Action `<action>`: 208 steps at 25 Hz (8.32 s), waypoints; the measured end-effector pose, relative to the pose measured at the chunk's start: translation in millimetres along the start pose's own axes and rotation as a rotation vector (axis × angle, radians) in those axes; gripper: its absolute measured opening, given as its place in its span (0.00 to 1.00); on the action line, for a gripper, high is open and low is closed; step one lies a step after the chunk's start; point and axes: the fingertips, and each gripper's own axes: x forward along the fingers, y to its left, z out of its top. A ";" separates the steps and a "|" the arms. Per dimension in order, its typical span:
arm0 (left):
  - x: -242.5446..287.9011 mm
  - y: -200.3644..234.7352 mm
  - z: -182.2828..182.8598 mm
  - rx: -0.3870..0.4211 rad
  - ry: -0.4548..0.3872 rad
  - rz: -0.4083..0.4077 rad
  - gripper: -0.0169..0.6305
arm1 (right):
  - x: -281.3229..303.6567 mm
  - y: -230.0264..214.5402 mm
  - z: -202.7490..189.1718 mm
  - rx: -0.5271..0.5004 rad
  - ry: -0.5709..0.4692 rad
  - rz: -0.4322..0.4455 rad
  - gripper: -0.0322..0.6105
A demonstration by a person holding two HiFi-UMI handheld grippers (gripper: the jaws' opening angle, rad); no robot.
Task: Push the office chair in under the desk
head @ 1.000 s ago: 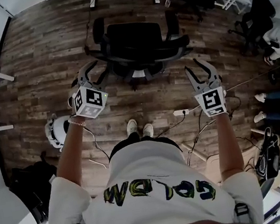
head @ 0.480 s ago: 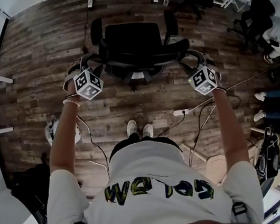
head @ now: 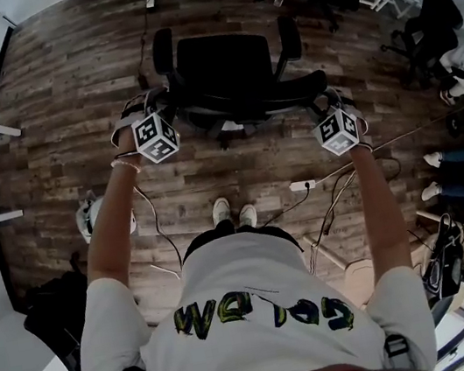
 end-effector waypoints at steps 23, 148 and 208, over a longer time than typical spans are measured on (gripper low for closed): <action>84.1 82.8 10.5 -0.021 0.016 0.005 0.34 | 74.1 -73.8 0.6 0.016 0.072 -0.053 0.31; 684.3 763.5 13.6 -0.114 0.110 0.076 0.37 | 719.1 -713.3 85.2 0.035 0.024 -0.061 0.32; 809.3 890.0 34.3 -0.073 0.162 0.093 0.37 | 841.2 -849.8 82.3 0.060 0.099 -0.070 0.33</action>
